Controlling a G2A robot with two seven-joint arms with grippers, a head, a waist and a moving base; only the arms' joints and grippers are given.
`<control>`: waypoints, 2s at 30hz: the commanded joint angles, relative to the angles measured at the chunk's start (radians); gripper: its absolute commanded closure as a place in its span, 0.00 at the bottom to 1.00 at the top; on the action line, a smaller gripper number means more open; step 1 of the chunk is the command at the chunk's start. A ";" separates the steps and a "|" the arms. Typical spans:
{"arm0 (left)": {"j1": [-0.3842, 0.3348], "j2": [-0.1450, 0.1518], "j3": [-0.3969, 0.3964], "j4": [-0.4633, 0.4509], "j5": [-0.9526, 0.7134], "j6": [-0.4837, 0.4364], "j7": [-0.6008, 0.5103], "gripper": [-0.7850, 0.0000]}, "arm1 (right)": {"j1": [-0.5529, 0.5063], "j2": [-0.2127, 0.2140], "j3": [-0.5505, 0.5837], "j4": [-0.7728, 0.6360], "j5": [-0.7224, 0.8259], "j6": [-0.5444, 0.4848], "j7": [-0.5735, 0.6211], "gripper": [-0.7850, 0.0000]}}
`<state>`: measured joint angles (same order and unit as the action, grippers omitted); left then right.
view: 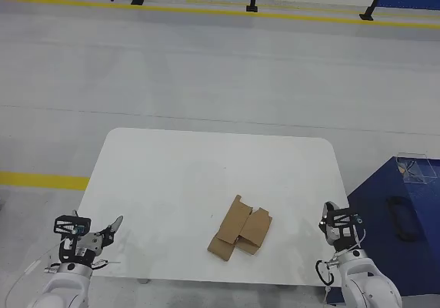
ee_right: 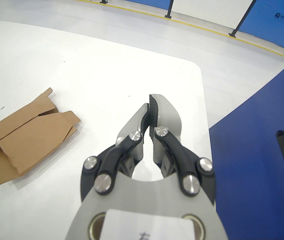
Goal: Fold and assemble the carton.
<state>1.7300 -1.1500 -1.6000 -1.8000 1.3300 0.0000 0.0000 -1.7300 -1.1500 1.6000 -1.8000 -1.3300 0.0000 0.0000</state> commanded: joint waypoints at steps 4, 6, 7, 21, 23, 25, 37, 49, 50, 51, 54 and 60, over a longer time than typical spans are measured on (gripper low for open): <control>0.000 0.000 0.000 0.000 0.000 0.000 0.000 0.06 | 0.000 0.000 0.000 0.000 0.000 0.000 0.000 1.00; 0.000 0.000 0.000 0.000 0.000 0.000 0.000 0.00 | 0.000 0.000 0.000 0.000 0.000 0.000 0.000 0.00; 0.000 0.000 0.000 0.000 0.000 0.000 0.000 0.00 | -0.004 0.000 -0.005 0.010 0.019 -0.020 0.034 0.00; 0.000 0.000 0.000 0.000 0.000 0.000 0.000 0.00 | 0.255 0.036 0.056 0.228 1.239 -0.344 1.187 0.00; 0.000 0.000 0.000 0.000 0.000 0.000 0.000 0.00 | 0.319 0.040 0.033 0.328 1.373 -0.330 1.333 0.00; 0.000 0.000 0.000 0.000 0.000 0.000 0.000 0.00 | 0.371 0.042 0.019 0.415 1.404 -0.344 1.360 0.00; 0.000 0.000 0.000 0.000 0.000 0.000 0.000 0.00 | 0.484 0.019 -0.152 0.650 1.402 -0.403 1.192 0.51; 0.000 0.000 0.000 0.000 0.000 0.000 0.000 0.00 | 0.613 -0.010 -0.305 0.814 1.358 -0.395 1.096 0.60; 0.000 0.000 0.000 0.000 0.000 0.000 0.000 0.00 | 0.625 -0.013 -0.319 0.832 1.355 -0.399 1.097 0.60; 0.000 0.000 0.000 0.000 0.000 0.000 0.000 0.00 | 0.639 -0.016 -0.334 0.851 1.356 -0.401 1.103 0.61; 0.000 0.000 0.000 0.000 0.000 0.000 0.000 0.00 | 0.672 -0.025 -0.362 0.906 1.365 -0.424 1.094 0.66; 0.000 0.000 0.000 0.000 0.000 0.000 0.000 0.00 | 0.699 -0.029 -0.372 0.963 1.391 -0.526 1.058 1.00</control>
<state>1.7300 -1.1500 -1.6000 -1.8000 1.3300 0.0000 0.0000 -1.0335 -1.1803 1.2266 -0.8410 0.0646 -0.5155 1.0657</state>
